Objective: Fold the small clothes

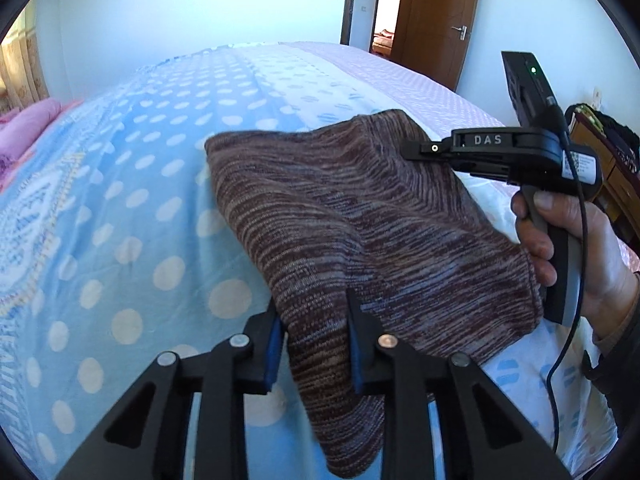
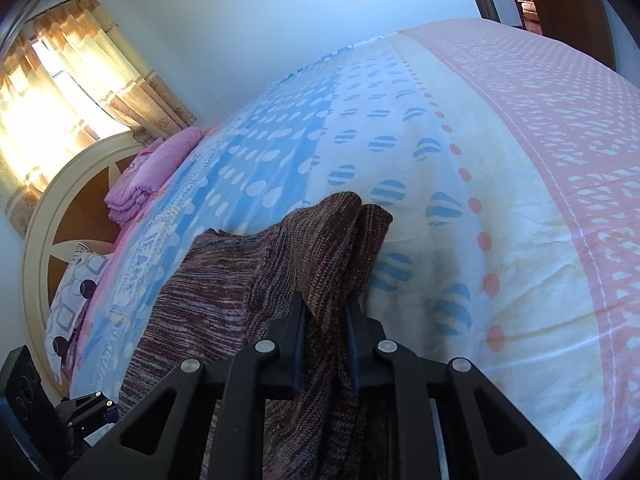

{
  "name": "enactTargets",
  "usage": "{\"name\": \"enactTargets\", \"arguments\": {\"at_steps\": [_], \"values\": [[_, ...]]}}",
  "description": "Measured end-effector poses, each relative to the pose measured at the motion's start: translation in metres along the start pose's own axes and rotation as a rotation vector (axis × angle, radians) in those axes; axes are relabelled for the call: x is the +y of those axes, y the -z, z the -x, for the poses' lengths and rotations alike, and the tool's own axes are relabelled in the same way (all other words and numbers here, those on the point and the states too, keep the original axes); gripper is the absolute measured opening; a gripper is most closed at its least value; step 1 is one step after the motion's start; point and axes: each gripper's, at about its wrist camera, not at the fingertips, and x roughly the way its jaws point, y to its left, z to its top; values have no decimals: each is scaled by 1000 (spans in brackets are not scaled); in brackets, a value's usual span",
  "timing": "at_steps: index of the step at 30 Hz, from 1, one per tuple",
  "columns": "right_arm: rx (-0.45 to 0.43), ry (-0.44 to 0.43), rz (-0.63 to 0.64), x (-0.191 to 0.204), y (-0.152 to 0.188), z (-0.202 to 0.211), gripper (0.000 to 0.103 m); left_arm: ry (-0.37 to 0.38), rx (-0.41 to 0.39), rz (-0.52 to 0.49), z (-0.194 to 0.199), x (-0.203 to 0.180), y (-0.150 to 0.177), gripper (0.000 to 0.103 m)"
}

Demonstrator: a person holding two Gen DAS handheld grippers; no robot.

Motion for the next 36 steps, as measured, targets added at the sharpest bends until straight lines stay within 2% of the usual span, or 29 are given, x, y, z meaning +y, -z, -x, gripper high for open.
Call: {"name": "enactTargets", "arguments": {"at_steps": [5,14,21,36], "values": [[-9,3,29,20,5,15,16,-16,-8,-29,17,-6,2,27],[-24,-58,59,61,20,31,15,-42,-33,-21,56,10,15,27],[-2,-116,83,97,34,24,15,-76,-50,15,86,36,39,27],[64,-236,167,200,60,-12,15,-157,-92,108,140,105,77,27]]}}
